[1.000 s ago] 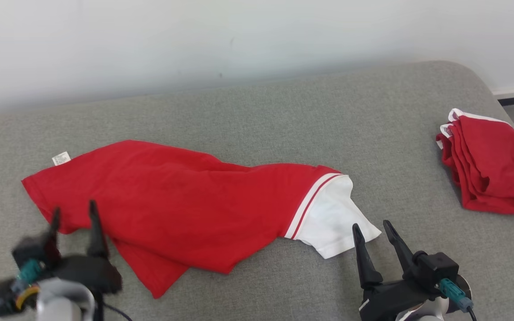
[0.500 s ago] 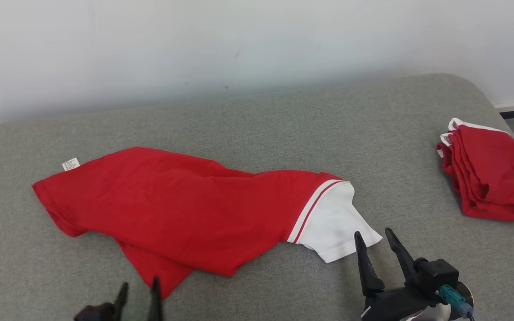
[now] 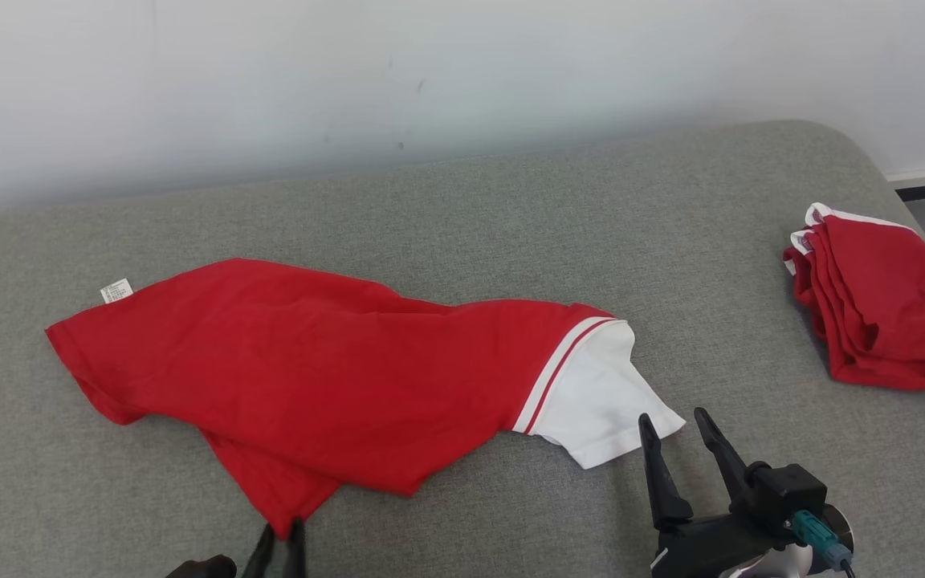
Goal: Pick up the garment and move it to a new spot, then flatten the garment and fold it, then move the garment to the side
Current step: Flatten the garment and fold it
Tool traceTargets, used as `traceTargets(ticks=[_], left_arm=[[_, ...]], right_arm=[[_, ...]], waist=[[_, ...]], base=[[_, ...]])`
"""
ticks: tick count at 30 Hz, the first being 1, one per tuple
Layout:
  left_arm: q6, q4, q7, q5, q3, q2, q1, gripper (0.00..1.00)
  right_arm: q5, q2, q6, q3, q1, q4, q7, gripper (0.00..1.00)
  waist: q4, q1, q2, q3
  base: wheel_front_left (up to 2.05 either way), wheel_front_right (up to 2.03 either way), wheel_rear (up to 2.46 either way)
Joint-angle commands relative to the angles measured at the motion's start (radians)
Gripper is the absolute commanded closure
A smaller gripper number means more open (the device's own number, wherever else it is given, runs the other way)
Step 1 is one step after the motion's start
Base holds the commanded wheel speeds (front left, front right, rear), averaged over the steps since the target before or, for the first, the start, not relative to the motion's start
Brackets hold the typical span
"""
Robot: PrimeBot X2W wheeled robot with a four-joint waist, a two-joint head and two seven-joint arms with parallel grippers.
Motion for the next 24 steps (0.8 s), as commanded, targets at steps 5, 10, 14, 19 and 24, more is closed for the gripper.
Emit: traceTargets(ticks=[5, 10, 14, 19, 24], left_arm=[[-0.003, -0.001, -0.001, 0.001, -0.002, 0.001, -0.005, 1.00], [-0.004, -0.023, -0.002, 0.031, 0.033, 0.001, 0.019, 1.00], [-0.015, -0.024, -0.002, 0.071, 0.075, 0.005, 0.054, 1.00], [-0.020, -0.038, -0.002, 0.096, 0.149, 0.020, 0.100, 1.00], [-0.010, -0.061, -0.002, 0.122, 0.227, 0.023, 0.139, 1.00]], right_arm=[[-0.012, 0.001, -0.002, -0.009, 0.002, -0.001, 0.000, 0.00], [-0.003, 0.001, -0.002, -0.015, 0.016, 0.008, 0.000, 0.00], [0.010, 0.001, -0.002, -0.017, 0.028, 0.020, 0.000, 0.00], [0.020, 0.001, -0.002, -0.010, 0.040, 0.033, 0.000, 0.00], [0.022, 0.001, -0.002, -0.013, 0.052, 0.038, 0.000, 0.00]], waist=[[0.004, 0.0000, 0.0000, -0.001], [0.020, 0.0000, 0.0000, -0.021], [0.036, 0.0000, 0.0000, -0.057], [0.043, 0.0000, 0.0000, -0.093], [0.043, 0.0000, 0.0000, -0.113]], base=[[0.00, 0.00, 0.00], [0.00, 0.00, 0.00], [0.00, 0.00, 0.00], [0.00, 0.00, 0.00], [0.00, 0.00, 0.00]])
